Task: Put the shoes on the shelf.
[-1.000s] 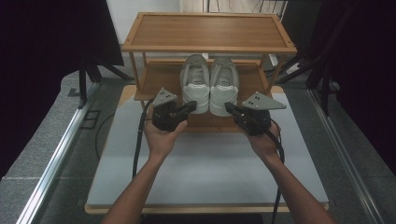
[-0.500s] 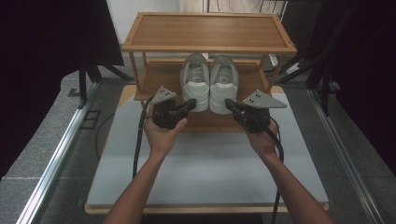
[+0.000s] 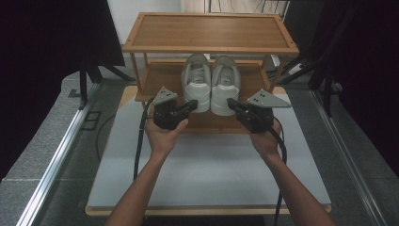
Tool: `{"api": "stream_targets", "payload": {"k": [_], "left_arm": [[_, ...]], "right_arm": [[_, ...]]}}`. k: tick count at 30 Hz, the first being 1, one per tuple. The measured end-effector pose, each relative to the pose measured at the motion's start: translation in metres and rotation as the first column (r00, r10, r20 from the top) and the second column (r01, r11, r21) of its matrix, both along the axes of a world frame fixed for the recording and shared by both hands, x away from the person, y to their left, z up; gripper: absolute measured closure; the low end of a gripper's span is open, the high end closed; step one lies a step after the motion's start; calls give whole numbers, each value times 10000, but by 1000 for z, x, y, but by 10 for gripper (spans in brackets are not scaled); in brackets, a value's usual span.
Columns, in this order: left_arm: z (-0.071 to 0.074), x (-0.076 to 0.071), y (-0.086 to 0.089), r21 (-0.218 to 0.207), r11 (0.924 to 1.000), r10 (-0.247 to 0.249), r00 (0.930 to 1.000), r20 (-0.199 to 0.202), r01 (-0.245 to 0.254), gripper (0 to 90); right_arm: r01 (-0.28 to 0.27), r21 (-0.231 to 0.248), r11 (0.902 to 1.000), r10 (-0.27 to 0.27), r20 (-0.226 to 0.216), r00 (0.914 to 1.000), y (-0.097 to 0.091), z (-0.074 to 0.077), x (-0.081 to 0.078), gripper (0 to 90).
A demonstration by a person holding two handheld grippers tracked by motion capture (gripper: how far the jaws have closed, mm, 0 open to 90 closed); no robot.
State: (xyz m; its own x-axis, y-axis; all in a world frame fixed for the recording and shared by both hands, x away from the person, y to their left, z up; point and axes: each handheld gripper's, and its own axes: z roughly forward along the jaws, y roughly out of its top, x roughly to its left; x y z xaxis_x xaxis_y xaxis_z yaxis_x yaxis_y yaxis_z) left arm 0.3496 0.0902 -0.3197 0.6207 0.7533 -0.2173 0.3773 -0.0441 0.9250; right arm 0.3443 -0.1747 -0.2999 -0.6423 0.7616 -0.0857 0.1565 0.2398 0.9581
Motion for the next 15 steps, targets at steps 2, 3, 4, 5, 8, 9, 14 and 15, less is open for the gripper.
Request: {"api": "stream_targets", "payload": {"k": [2, 3, 4, 5, 8, 9, 14, 15], "left_arm": [[-3, -1, 1, -180, 9998, 14, 10000, -11, -14, 900], [-4, -1, 1, -231, 9997, -6, 10000, 13, 6, 900], [-4, -1, 1, -299, 9996, 7, 10000, 2, -7, 900], [-4, -1, 1, -323, 9995, 15, 10000, -6, -15, 900], [-3, -1, 0, -255, 9997, 43, 10000, -34, -44, 900], [-3, -1, 0, -290, 9996, 66, 10000, -32, -67, 900], [-4, -1, 0, -360, 9993, 61, 10000, -47, -63, 900], [-4, -1, 0, -390, 9992, 71, 10000, -54, -73, 900]], "right_arm": [[-3, -4, 10000, 3, -27, 10000, 0, 0, 0, 896], [-5, 26, 10000, 5, -34, 10000, 0, -1, 0, 895], [2, 38, 10000, -2, -27, 10000, 0, -1, 0, 896], [23, 42, 10000, -23, -8, 10000, 0, -1, 0, 895], [32, 128, 9999, -31, -55, 10000, 1, 0, 1, 896], [35, 140, 9999, -34, -47, 10000, 2, -1, 1, 896], [89, 100, 9999, -90, 22, 10000, 2, -1, 3, 896], [93, 140, 9999, -93, 12, 10000, 2, -1, 3, 896]]}}
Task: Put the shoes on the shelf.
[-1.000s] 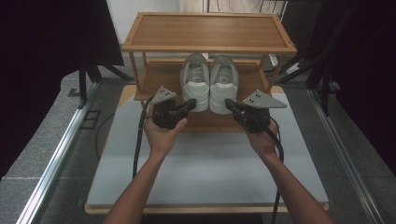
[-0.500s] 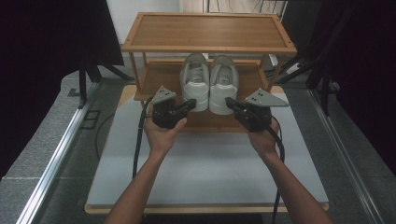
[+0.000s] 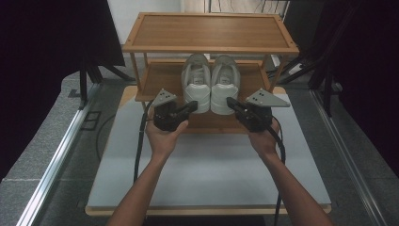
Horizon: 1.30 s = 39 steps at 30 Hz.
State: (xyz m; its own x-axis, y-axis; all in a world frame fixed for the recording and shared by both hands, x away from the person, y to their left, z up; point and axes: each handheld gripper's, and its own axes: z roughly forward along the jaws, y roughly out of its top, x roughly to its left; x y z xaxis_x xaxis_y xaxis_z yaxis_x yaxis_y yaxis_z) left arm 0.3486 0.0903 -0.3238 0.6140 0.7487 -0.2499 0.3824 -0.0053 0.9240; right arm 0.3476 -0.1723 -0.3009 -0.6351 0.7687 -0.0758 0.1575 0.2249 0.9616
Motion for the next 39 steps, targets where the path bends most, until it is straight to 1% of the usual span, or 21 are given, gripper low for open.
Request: {"api": "stream_targets", "payload": {"k": [2, 6, 8, 10, 11, 12, 13, 14, 15, 16, 18, 20, 21, 23, 24, 25, 26, 29, 34, 36, 39], "left_arm": [[0, 0, 0, -71, 10000, -5, 10000, -36, 5, 900], [0, 0, 0, -135, 9999, -35, 10000, -83, 34, 900], [-1, 0, 1, -174, 9998, -88, 9998, -157, 85, 900], [-2, 0, -1, -230, 9995, -223, 9994, -265, 217, 899], [-3, 1, -1, -193, 9993, -328, 9991, -266, 323, 892], [-3, 1, -3, -251, 9990, -365, 9990, -253, 358, 878], [-3, 0, -3, -279, 9988, -406, 9989, -236, 400, 860], [-2, -1, -4, -284, 9985, -466, 9988, -177, 461, 833], [-1, -2, -4, -246, 9985, -486, 9988, -109, 483, 801], [1, -4, -3, -203, 9983, -541, 9985, -50, 540, 769], [4, -9, 0, -228, 9983, -532, 9985, 163, 535, 720], [7, -15, 6, -440, 9979, -458, 9986, 279, 470, 672], [9, -18, 9, -555, 9974, -436, 9986, 288, 452, 649], [10, -24, 14, -596, 9975, -348, 9988, 355, 369, 615], [9, -26, 16, -587, 9977, -315, 9990, 309, 333, 600], [8, -28, 19, -592, 9977, -321, 9992, 246, 335, 584], [6, -29, 21, -663, 9971, -354, 9992, 184, 366, 575], [0, -36, 31, -865, 9957, -338, 9994, 63, 342, 551], [-18, -49, 43, -1012, 9944, -312, 9993, -183, 292, 527], [-27, -55, 45, -947, 9952, -278, 9991, -304, 248, 523], [-40, -63, 51, -680, 9975, -200, 9991, -381, 174, 515]], "right_arm": [[20, -25, 10000, -20, 40, 10000, 0, 0, 0, 896], [101, -352, 9993, -90, 288, 9995, 3, 0, -2, 896], [167, -376, 9992, -154, 349, 9993, 3, -1, -2, 896], [175, -190, 9997, -169, 312, 9994, 3, -3, -3, 896], [224, -45, 9997, -223, 228, 9995, 2, -4, -3, 896], [268, 7, 9996, -268, 153, 9995, 2, -4, -3, 895], [282, 11, 9996, -282, 122, 9995, 2, -5, -4, 895], [258, 113, 9996, -259, 49, 9997, 1, -6, -4, 893], [110, 312, 9995, -107, -84, 9999, 0, -7, -4, 880], [7, 504, 9987, 4, -207, 9998, -2, -8, -4, 865], [-136, 692, 9975, 148, -163, 9998, -5, -8, -8, 829], [-265, 885, 9957, 280, -153, 9995, -8, -7, -12, 797], [-335, 940, 9950, 349, -131, 9993, -9, -7, -14, 774], [-414, 1091, 9932, 429, -109, 9990, -12, -8, -17, 711], [-422, 1199, 9919, 442, -142, 9989, -14, -10, -18, 683], [-405, 1262, 9912, 424, -121, 9990, -16, -11, -18, 656], [-323, 1405, 9896, 356, -209, 9991, -18, -13, -19, 635], [-314, 1770, 9837, 390, -398, 9984, -23, -18, -21, 587], [-234, 1928, 9810, 336, -499, 9982, -33, -28, -32, 552], [-246, 1914, 9812, 356, -541, 9979, -37, -33, -38, 535], [-189, 1622, 9866, 260, -422, 9988, -45, -43, -46, 521]]}}
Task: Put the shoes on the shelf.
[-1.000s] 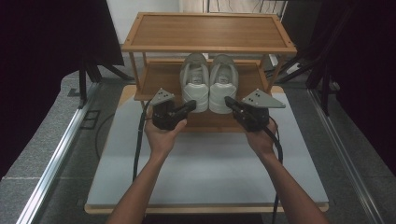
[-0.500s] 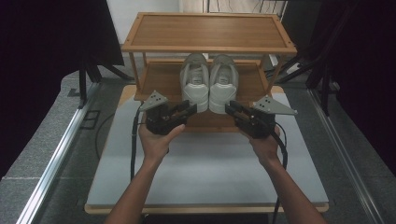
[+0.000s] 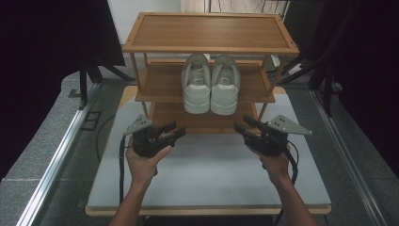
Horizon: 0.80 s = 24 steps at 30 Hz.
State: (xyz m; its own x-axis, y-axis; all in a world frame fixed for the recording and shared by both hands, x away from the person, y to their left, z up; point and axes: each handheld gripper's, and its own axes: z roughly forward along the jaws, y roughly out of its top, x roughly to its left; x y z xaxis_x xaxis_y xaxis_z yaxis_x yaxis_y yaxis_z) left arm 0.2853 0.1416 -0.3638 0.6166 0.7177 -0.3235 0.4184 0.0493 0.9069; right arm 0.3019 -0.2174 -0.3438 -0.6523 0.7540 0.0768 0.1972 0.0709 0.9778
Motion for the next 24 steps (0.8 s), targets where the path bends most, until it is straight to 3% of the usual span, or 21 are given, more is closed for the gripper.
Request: {"api": "stream_targets", "payload": {"k": [6, 12, 18, 20, 24], "left_arm": [[-20, -12, 16, 288, 9995, 133, 9997, -198, -127, 508], [-40, -18, 33, 151, 9997, 222, 9979, -609, -214, 502], [-47, -23, 48, 4, 9985, 541, 9953, -806, -543, 499], [-47, -23, 50, -26, 9984, 554, 9956, -761, -557, 497], [-48, -25, 54, -101, 9981, 602, 9951, -779, -611, 493]], "right_arm": [[117, 75, 9999, -114, -324, 9994, -24, -26, -13, 511], [497, -9, 9988, -497, -660, 9966, -43, -48, -20, 506], [778, 471, 9959, -709, -1327, 9886, -57, -76, -20, 508], [829, 177, 9964, -802, -1216, 9893, -56, -77, -20, 508], [806, 309, 9963, -763, -1220, 9896, -55, -77, -19, 507]]}}
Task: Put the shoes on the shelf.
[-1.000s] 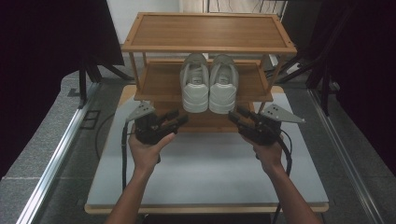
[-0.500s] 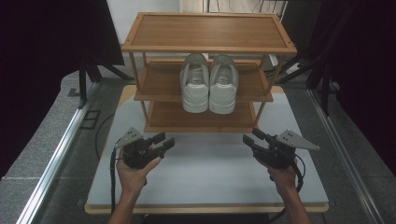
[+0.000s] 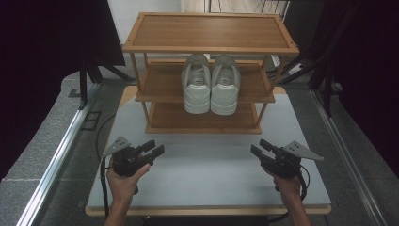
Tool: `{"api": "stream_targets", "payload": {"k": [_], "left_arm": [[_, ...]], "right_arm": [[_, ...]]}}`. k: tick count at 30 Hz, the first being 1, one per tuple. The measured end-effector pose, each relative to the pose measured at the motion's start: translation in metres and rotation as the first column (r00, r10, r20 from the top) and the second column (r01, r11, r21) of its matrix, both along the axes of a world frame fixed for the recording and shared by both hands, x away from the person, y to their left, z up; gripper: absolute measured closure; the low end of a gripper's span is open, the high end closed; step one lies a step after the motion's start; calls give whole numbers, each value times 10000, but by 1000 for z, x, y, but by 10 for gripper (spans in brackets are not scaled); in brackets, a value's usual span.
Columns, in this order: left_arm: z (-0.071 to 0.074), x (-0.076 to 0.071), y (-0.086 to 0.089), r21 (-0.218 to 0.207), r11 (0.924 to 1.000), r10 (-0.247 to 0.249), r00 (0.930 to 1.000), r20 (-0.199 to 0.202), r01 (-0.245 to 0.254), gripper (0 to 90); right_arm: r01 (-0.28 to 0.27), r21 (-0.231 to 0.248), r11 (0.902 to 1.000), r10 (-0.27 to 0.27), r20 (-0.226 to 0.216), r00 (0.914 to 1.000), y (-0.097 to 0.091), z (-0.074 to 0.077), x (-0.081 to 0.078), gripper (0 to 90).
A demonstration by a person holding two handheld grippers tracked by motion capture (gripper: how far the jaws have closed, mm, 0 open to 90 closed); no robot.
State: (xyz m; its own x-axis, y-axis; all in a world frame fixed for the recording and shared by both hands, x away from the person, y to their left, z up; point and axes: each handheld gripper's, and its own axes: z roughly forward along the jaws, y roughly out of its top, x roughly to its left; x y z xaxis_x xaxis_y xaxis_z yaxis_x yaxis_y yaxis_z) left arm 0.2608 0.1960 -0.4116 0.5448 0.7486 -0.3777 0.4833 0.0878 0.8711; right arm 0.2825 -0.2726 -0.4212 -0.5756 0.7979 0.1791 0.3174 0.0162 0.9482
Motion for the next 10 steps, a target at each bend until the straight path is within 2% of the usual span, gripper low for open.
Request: {"api": "stream_targets", "payload": {"k": [3, 7, 10], "left_arm": [[-3, 0, 2, 30, 10000, 66, 9999, -97, -66, 492], [-10, 0, 3, 277, 9994, 210, 9995, -234, -203, 484], [-12, 0, 3, 364, 9991, 246, 9993, -293, -235, 469]], "right_arm": [[16, 59, 10000, -16, -4, 10000, -1, 0, -2, 503], [126, 119, 9999, -127, 121, 9998, -4, 2, -4, 483], [424, -154, 9990, -423, 62, 9991, -7, 1, -4, 428]]}}
